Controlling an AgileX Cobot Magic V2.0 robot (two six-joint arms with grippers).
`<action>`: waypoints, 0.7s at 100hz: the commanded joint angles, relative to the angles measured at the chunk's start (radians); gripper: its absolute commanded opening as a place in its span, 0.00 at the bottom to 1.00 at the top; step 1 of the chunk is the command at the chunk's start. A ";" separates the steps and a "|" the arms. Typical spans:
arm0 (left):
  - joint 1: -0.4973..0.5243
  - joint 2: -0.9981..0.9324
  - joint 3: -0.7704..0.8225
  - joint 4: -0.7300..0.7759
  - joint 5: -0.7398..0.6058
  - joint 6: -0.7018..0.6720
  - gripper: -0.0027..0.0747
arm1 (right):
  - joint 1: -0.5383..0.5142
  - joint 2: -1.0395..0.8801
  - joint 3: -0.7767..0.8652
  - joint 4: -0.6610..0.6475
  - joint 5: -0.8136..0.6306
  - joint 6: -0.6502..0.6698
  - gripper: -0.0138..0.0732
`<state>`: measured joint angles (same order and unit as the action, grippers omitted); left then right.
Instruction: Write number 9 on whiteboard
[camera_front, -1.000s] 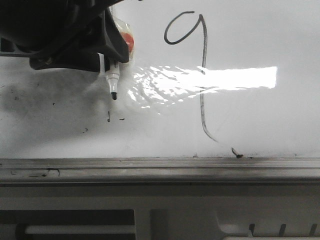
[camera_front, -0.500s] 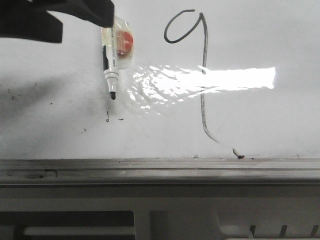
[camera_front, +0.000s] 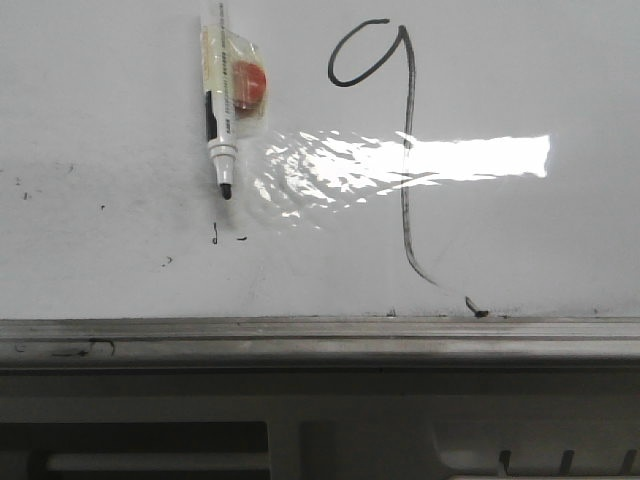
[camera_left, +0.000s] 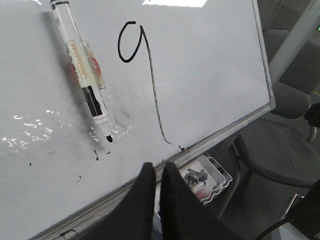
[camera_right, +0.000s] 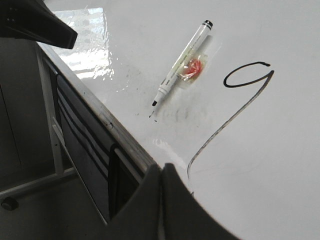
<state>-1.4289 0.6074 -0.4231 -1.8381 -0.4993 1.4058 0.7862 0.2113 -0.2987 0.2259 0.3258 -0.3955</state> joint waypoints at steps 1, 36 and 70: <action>-0.008 -0.002 -0.024 -0.023 0.013 0.003 0.01 | -0.007 0.007 -0.024 -0.006 -0.072 -0.003 0.09; -0.008 -0.002 -0.021 -0.019 0.013 0.003 0.01 | -0.007 0.007 -0.024 -0.006 -0.072 -0.003 0.08; 0.247 -0.079 0.120 0.730 -0.085 -0.055 0.01 | -0.007 0.007 -0.024 -0.006 -0.072 -0.003 0.08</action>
<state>-1.2845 0.5562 -0.3156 -1.3122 -0.5926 1.4056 0.7847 0.2113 -0.2966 0.2259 0.3273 -0.3955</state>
